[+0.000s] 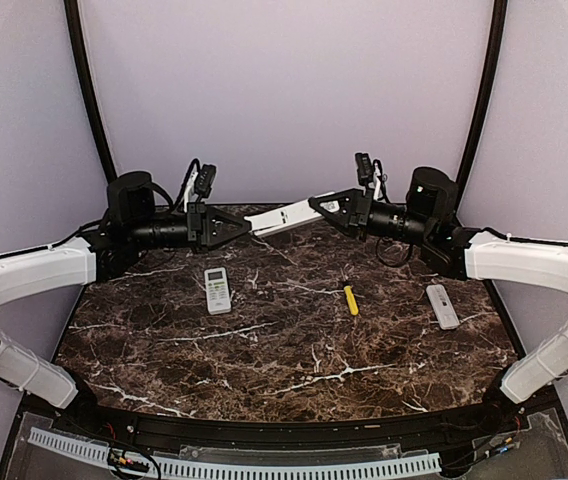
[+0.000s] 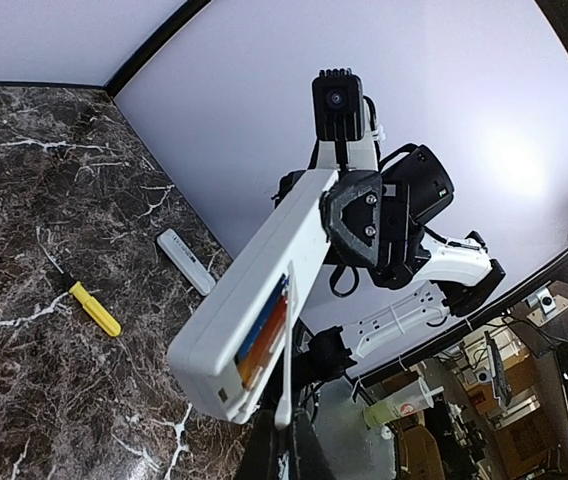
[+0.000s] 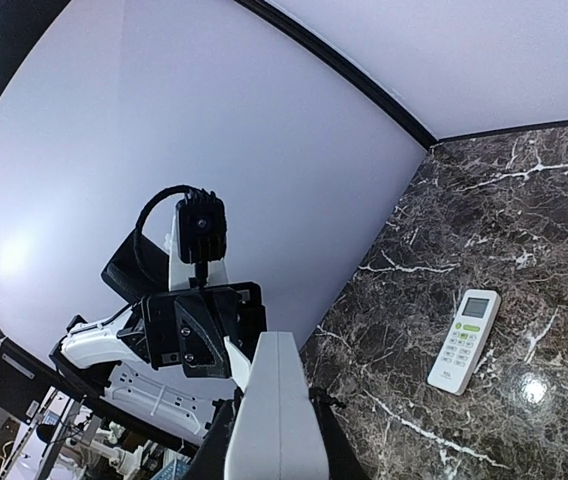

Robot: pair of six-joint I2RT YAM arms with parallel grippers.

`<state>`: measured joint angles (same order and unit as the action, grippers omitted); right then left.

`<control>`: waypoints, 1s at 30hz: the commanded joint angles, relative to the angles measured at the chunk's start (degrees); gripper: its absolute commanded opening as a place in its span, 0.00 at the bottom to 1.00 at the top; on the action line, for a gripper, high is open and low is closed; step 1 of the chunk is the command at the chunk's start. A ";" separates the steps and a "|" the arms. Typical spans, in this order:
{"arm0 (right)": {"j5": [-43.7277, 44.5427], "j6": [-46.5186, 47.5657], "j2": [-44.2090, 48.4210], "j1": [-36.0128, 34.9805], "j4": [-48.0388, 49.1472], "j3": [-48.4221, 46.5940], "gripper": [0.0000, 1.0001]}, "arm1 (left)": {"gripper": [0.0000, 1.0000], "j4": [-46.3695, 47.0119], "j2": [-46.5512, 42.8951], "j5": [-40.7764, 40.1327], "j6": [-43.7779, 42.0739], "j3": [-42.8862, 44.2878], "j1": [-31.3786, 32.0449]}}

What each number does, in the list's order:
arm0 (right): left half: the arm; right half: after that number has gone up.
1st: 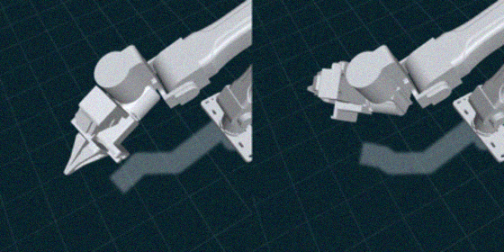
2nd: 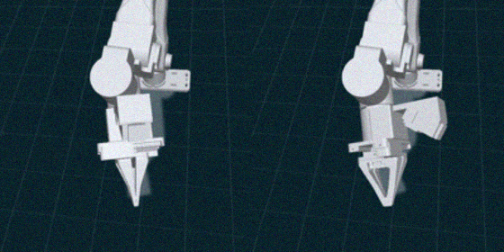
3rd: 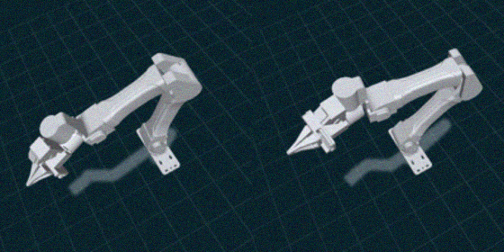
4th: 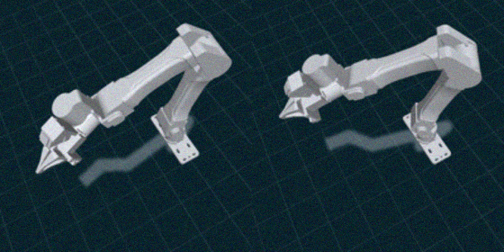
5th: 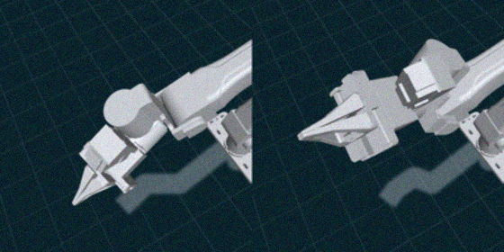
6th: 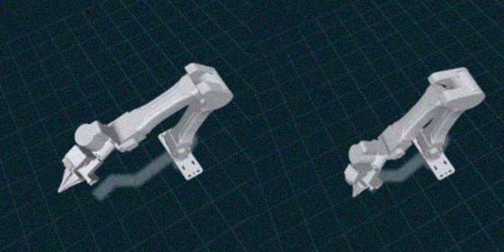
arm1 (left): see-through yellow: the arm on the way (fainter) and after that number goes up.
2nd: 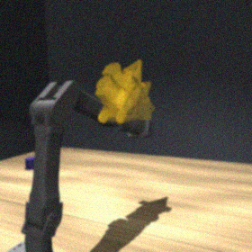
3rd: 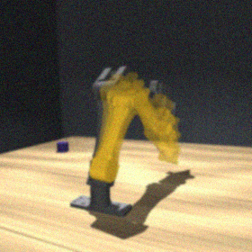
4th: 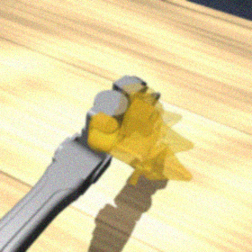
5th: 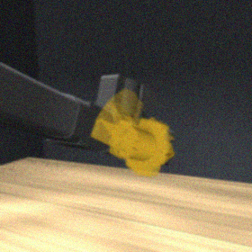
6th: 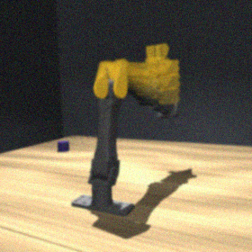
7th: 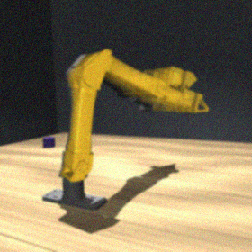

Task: Unload the batteries from the remote control
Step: Remove the battery cover from the remote control, then place the battery cover at the center of the board.

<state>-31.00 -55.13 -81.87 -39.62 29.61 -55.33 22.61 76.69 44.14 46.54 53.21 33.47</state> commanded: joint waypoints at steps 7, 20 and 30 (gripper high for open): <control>0.52 -0.06 0.90 0.07 3.56 0.21 0.00 | 0.00 6.58 -2.95 1.58 3.07 -2.27 -1.10; 2.56 0.23 2.46 0.48 2.61 1.42 0.00 | 0.00 5.72 -5.99 3.43 1.78 -1.09 -1.40; 5.83 4.11 7.03 0.86 -3.92 1.46 0.00 | 0.00 -31.54 -13.79 -6.55 -18.07 7.32 -4.92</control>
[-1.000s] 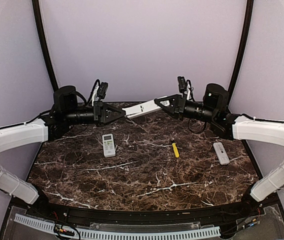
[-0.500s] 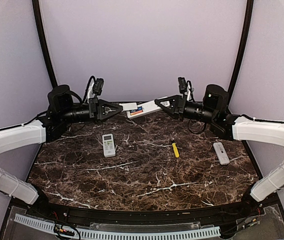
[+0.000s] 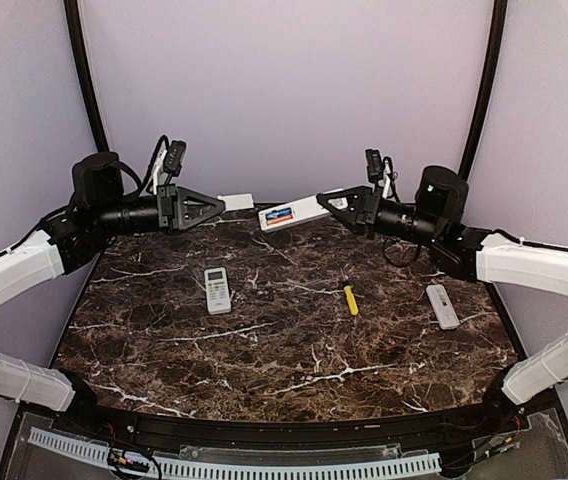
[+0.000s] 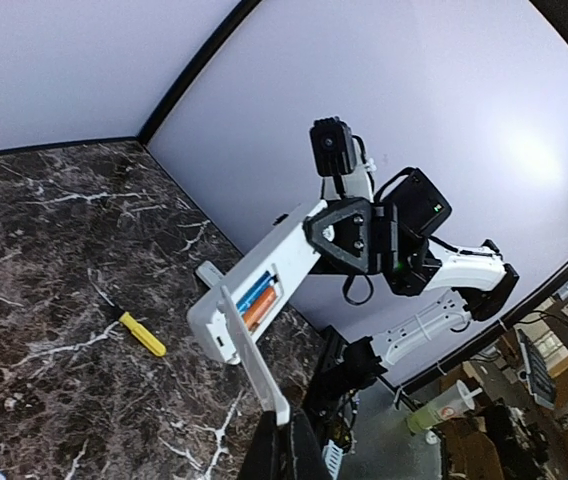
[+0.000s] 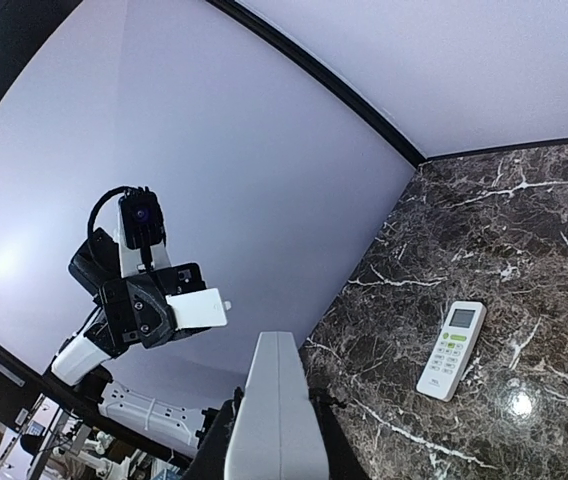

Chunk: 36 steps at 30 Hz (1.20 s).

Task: Unload the batteries from the remote control
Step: Place the battery cover at the center of the board.

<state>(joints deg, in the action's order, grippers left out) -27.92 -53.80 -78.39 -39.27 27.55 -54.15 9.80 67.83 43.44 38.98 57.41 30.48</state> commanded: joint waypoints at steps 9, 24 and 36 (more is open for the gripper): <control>4.92 6.41 6.78 0.56 -7.04 -0.14 0.00 | 0.00 -49.45 0.11 -38.41 -16.42 8.60 -5.34; 4.65 6.38 4.61 0.45 -7.09 -0.79 0.00 | 0.00 -57.32 15.35 -58.55 -16.58 9.11 -5.34; 4.21 6.44 3.33 0.42 -7.22 -1.83 0.00 | 0.00 -56.00 23.63 -63.67 -18.17 8.47 -5.34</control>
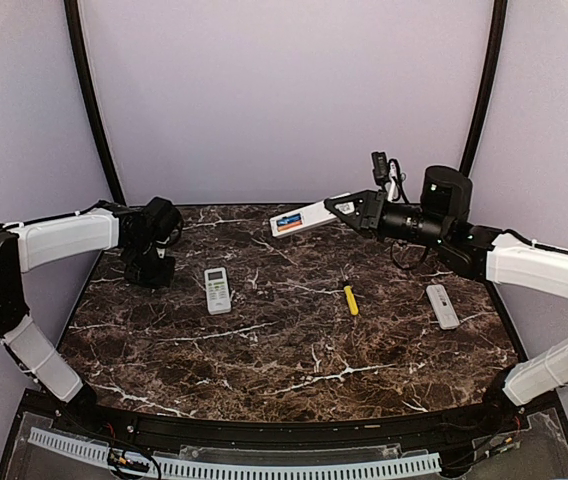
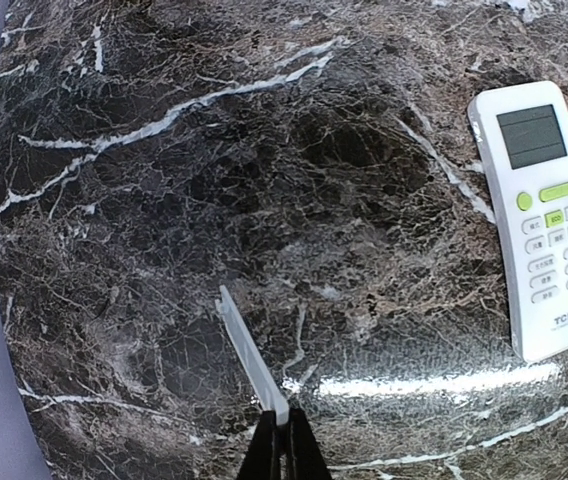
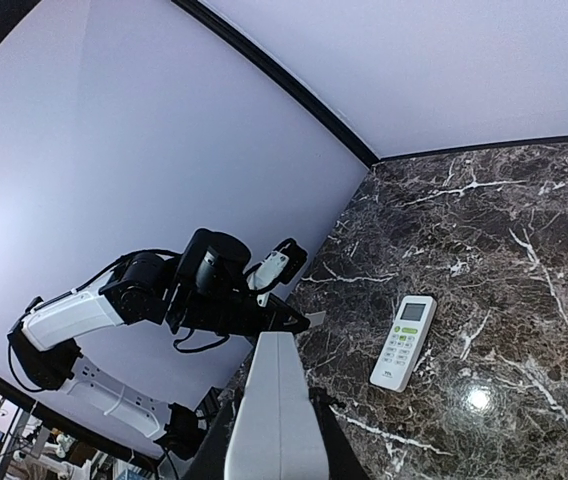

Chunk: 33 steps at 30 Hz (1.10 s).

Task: Unload the batteries from the remote control
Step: Place the battery cover at the center of the board.

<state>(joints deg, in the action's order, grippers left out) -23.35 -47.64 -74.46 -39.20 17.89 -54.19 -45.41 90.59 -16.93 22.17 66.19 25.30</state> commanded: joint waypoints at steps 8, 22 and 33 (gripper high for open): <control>-0.39 0.39 -0.57 0.36 2.30 -1.79 0.00 | 0.01 -1.21 5.33 -2.26 -2.01 0.54 -0.16; 0.09 0.52 -0.34 0.37 1.78 -1.19 0.00 | 0.23 0.86 6.10 3.87 -2.48 0.51 -0.16; 0.52 0.64 -0.18 0.36 1.54 -0.92 0.00 | 0.50 0.70 5.20 5.70 -2.83 0.26 -0.16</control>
<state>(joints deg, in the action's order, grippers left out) -23.44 -47.51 -75.16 -39.18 17.50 -54.22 -44.21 97.01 -12.45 19.55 66.22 25.30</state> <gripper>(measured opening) 0.169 0.471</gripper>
